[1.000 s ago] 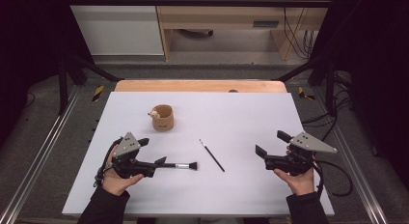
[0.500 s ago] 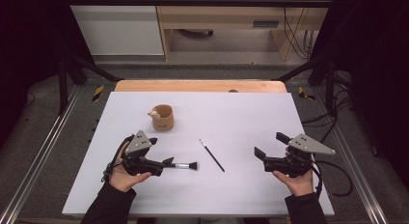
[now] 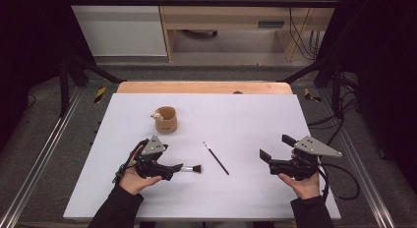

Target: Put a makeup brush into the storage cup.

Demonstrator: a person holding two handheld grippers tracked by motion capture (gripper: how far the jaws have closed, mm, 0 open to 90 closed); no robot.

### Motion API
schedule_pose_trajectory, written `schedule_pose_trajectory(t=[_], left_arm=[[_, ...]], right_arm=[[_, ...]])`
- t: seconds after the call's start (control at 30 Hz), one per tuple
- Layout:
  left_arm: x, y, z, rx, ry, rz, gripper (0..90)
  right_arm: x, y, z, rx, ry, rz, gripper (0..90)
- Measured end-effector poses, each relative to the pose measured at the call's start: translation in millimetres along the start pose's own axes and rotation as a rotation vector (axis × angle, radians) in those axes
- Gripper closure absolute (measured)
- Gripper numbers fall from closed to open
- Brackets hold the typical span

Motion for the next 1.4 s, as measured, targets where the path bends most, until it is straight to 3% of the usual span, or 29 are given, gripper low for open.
schedule_pose_trajectory(t=[0.23, 0.47, 0.87, 1.4], left_arm=[[1.6, 9.8, -5.1, -0.045, 0.010, -0.002, 14.5], [4.8, 22.7, -12.5, -0.109, 0.049, 0.011, 17.7], [10.6, 40.6, -22.2, -0.190, 0.096, 0.001, 31.0], [12.3, 50.3, -30.3, -0.256, 0.112, 0.001, 52.3]], right_arm=[[-1.4, 1.3, -0.8, -0.007, -0.002, 0.001, 5.6], [-2.3, 3.5, -1.8, -0.012, -0.003, 0.004, 5.6], [-3.6, 6.3, -2.9, -0.016, -0.003, 0.009, 5.6], [-3.9, 8.0, -4.1, -0.022, -0.002, 0.009, 5.6]])
Point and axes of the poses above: each handheld gripper's, and its own axes: y roughly forward along the jaws, z roughly out of its top, x roughly to its right, the point moved 10 cm from there along y, roughly forward along the jaws, and after that the axes turned 12 degrees about -x, right-handed, at the moved point
